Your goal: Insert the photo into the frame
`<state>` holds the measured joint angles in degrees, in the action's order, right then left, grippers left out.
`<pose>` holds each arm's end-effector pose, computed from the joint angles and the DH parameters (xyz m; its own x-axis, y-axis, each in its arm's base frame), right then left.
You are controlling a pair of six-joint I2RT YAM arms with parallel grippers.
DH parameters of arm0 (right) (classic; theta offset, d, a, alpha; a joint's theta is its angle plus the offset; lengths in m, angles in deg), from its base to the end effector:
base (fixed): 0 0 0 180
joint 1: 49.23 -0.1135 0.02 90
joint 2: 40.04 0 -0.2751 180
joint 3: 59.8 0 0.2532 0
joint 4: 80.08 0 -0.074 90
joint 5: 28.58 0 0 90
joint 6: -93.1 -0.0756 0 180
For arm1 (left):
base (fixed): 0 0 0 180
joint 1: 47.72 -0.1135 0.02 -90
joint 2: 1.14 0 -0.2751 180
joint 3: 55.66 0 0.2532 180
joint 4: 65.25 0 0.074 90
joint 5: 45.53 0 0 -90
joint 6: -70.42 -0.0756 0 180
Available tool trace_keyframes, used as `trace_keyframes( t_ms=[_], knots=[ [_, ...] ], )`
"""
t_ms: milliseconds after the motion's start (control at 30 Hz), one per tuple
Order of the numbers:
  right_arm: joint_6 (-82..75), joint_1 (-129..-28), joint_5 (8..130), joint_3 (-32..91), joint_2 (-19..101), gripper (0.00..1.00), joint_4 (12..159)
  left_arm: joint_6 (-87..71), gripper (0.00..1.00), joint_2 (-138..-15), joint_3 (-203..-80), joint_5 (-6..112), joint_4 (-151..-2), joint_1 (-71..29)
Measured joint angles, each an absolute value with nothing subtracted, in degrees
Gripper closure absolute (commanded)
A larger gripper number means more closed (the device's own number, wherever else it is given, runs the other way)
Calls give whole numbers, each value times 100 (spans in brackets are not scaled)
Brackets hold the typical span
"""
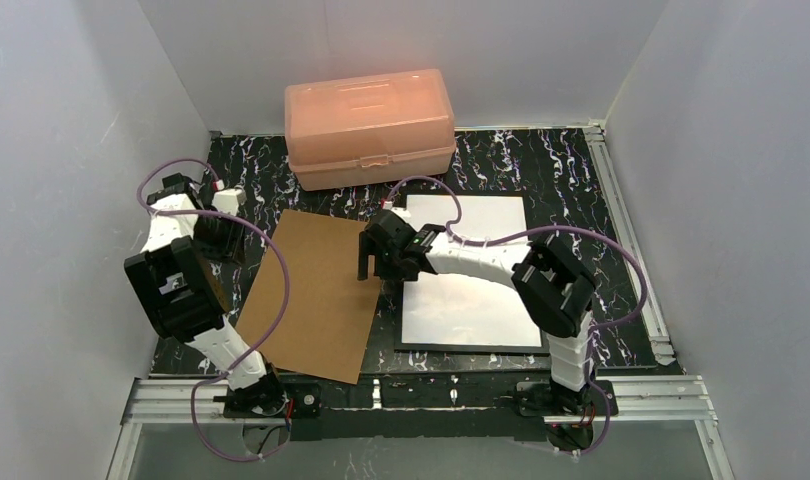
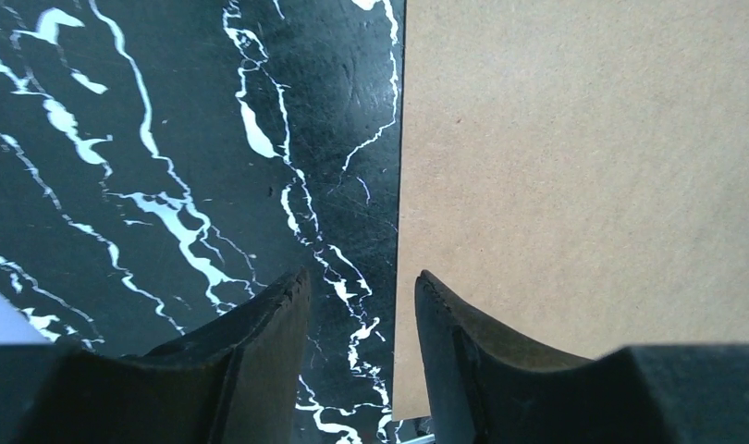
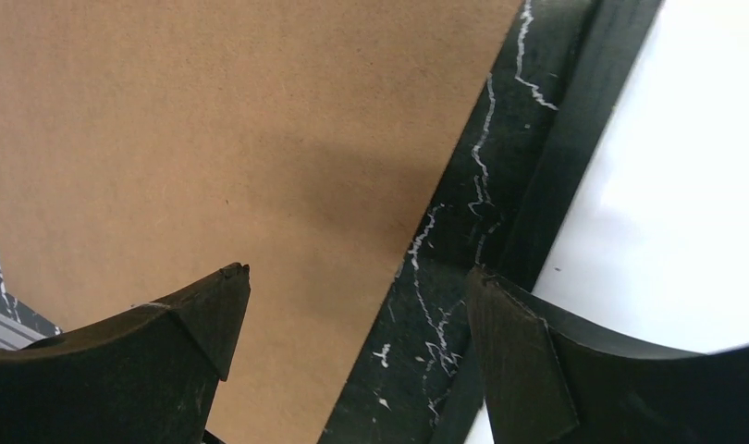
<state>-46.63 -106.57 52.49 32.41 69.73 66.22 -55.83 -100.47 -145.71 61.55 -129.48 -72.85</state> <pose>0.2514 0.3704 0.1800 -0.8667 0.0447 -0.4969 -0.1825 0.8985 0.3992 0.3317 0.1311 0.2039 -0.8955 0.2043 -0.3954 0.2468 0.9672 -0.0593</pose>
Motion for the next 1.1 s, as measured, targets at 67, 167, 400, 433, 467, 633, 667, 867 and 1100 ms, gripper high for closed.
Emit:
trace_keyframes(
  t_ms=[67,167,400,433,467,633,667,867,1100],
  knots=[
    [-4779,-10683,5280,3370,7133,5,6622,-5577,62,-10071,-14424,6140,-12846,-7285],
    [-4928,-10771,5269,3599,7356,5,6550,-5544,64,-10196,-14306,6102,-12690,-7285],
    [-5230,-11061,5044,3787,7568,3,6190,-5443,65,-10548,-14086,6030,-12295,-7283],
    [-5260,-11088,5024,3787,7570,2,6163,-5426,66,-10587,-14064,6028,-12255,-7283],
    [-5295,-11112,5007,3787,7574,2,6131,-5411,66,-10628,-14037,6028,-12207,-7272],
    [-5522,-11118,4996,3809,7625,2,6080,-5341,69,-10755,-13985,5989,-12070,-7200],
    [-5553,-11118,5000,3826,7638,2,6069,-5321,69,-10755,-13983,5982,-12052,-7176],
    [-5791,-11101,5140,3936,7740,2,6203,-5275,76,-10764,-13974,5976,-11945,-6955],
    [-6040,-11042,5459,4119,7931,2,6596,-5233,79,-10790,-13972,6048,-11882,-6819]
  ],
)
